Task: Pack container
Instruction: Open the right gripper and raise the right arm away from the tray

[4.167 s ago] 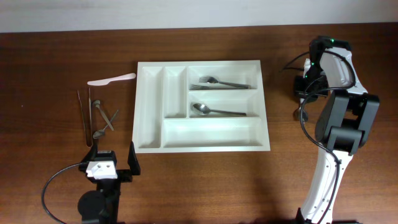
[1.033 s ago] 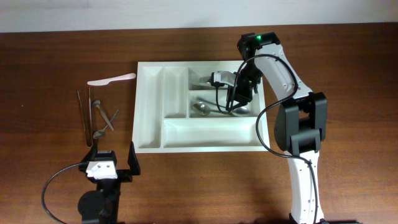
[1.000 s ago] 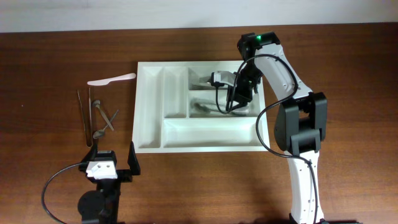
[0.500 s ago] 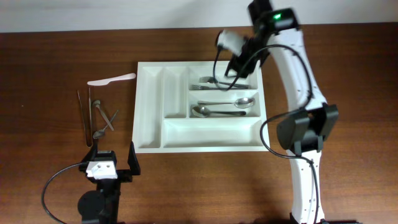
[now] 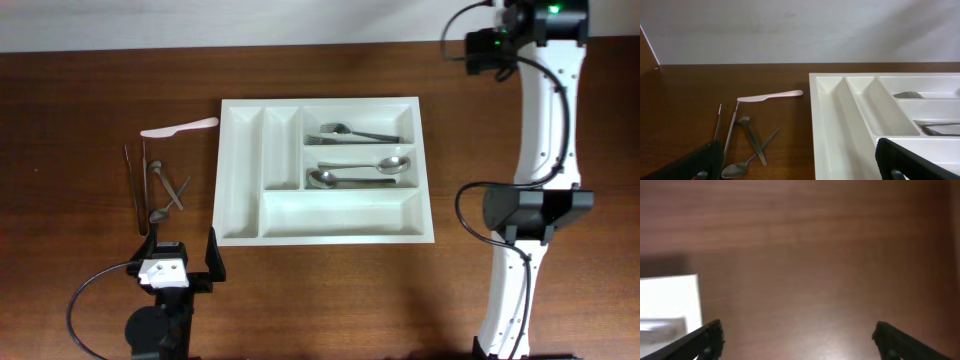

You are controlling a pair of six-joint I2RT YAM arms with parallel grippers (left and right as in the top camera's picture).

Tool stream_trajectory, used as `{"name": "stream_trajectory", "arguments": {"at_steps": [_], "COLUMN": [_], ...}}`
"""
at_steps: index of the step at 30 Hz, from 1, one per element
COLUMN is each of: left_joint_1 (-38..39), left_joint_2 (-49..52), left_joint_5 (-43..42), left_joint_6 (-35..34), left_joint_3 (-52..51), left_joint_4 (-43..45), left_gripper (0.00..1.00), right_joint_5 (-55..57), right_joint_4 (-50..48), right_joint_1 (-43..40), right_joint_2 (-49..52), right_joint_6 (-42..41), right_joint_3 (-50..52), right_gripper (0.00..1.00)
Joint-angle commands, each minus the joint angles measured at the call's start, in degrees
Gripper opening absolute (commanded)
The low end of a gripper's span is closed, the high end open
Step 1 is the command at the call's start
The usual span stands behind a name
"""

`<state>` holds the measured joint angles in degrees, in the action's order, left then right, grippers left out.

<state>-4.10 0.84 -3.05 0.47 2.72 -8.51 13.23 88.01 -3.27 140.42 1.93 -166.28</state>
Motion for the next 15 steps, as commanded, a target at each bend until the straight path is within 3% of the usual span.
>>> {"name": "stream_trajectory", "arguments": {"at_steps": [1, 15], "left_joint_1": [0.2, 0.2], "left_joint_2": [-0.5, -0.5], "left_joint_5": [-0.6, -0.6], "left_joint_6": [0.9, 0.9], "left_joint_3": [-0.3, -0.3], "left_joint_4": [0.1, 0.1], "left_gripper": [0.99, 0.99], "right_joint_5": [3.7, -2.5], "right_joint_4": [0.4, 0.5], "right_joint_1": [-2.3, -9.2], "right_joint_2": [-0.4, -0.2], "right_joint_6": [-8.9, -9.6], "right_joint_3": [0.5, 0.5], "right_gripper": [0.98, 0.99]}}
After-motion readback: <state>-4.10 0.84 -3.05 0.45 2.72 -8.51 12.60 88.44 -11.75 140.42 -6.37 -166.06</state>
